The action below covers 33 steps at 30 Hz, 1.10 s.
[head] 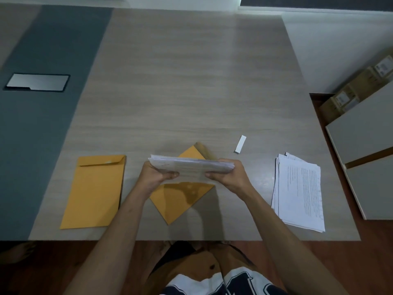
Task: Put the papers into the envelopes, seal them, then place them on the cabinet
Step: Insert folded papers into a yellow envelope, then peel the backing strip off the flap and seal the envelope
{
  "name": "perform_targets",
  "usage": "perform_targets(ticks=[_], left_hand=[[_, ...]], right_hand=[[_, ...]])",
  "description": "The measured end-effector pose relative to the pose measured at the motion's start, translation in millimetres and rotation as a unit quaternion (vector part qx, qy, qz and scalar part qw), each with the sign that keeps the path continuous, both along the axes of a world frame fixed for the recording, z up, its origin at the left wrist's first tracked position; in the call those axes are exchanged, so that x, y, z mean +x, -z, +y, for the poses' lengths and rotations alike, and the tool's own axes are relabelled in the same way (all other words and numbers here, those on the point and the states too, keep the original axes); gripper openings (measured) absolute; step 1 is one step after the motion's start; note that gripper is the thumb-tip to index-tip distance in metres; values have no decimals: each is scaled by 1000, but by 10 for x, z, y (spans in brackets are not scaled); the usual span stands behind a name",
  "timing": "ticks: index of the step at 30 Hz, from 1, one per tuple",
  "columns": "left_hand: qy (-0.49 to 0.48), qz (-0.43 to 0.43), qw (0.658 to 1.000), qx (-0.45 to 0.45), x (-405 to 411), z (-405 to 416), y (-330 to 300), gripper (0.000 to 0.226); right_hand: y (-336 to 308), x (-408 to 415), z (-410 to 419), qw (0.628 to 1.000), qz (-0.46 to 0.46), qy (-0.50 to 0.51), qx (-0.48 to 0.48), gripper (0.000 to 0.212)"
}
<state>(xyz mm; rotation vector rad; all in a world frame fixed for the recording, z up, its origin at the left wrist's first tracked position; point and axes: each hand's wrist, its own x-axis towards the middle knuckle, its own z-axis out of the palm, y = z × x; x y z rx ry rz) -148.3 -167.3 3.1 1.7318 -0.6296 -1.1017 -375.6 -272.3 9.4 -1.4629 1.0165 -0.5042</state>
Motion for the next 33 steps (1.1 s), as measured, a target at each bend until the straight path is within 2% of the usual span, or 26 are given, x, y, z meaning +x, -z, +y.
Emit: perform_targets(ticks=[4, 7, 10, 12, 14, 17, 19, 21, 22, 28, 33], left_hand=[[9, -19, 1000, -11, 59, 148, 53, 35], [10, -41, 999, -7, -10, 157, 98, 24], [-50, -52, 997, 34, -127, 89, 155, 29], [-85, -17, 995, 55, -173, 23, 152, 30], [-87, 2, 994, 59, -206, -91, 131, 31], [-79, -19, 995, 65, -280, -304, 170, 39], [-63, -116, 983, 129, -402, -418, 258, 50], [-11, -258, 941, 218, -626, -490, 311, 58], [6, -285, 926, 248, -747, -538, 327, 64], [-1, -304, 899, 315, -1130, -845, 495, 109], [2, -354, 885, 303, -1121, -837, 588, 114]], right_hand=[[136, 0, 119, 999, 26, 17, -18, 17], [210, -22, 191, 999, 40, 31, 1, 25], [236, -19, 227, 996, 65, 57, 17, 32], [224, -20, 186, 991, 93, 81, 44, 36], [180, -61, 77, 987, 119, 90, 57, 36], [87, -237, -178, 979, 157, 125, 40, 39], [2, -388, -367, 971, 184, 154, 9, 38], [-116, -521, -535, 961, 214, 171, -30, 37], [-165, -576, -604, 957, 225, 175, -50, 38], [-231, -743, -762, 945, 267, 148, -120, 44], [-194, -813, -753, 957, 250, 118, -88, 43]])
